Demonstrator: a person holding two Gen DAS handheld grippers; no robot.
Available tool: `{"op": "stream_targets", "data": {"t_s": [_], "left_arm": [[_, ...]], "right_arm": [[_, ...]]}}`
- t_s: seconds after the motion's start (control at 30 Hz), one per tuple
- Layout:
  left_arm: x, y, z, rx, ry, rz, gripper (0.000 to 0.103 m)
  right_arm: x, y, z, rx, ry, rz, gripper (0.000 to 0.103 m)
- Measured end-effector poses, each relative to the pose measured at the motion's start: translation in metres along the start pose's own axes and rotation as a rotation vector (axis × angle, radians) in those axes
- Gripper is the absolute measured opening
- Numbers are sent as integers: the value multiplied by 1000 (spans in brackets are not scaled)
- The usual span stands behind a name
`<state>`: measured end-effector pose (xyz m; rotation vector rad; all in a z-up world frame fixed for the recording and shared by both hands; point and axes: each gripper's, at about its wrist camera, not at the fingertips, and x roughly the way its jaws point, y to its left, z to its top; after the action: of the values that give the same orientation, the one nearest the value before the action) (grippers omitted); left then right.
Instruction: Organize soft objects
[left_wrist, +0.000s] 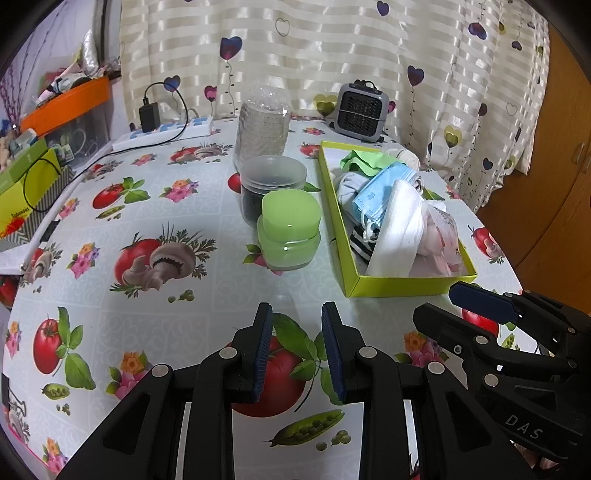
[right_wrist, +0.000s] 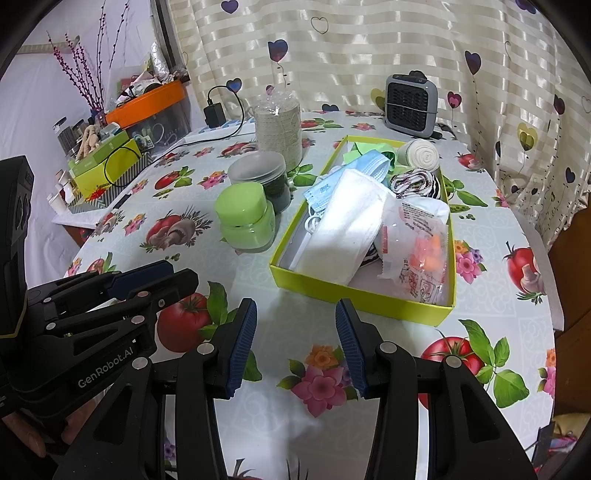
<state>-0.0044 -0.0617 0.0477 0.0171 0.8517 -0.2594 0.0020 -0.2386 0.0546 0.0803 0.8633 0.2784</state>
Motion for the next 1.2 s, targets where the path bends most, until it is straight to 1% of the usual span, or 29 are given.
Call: {"op": "stream_targets", "data": {"t_s": [1.2], "left_arm": [[0,0,-3,1,8,-2,26]], "right_arm": [[0,3,-3,-2,2,-1,46]]}}
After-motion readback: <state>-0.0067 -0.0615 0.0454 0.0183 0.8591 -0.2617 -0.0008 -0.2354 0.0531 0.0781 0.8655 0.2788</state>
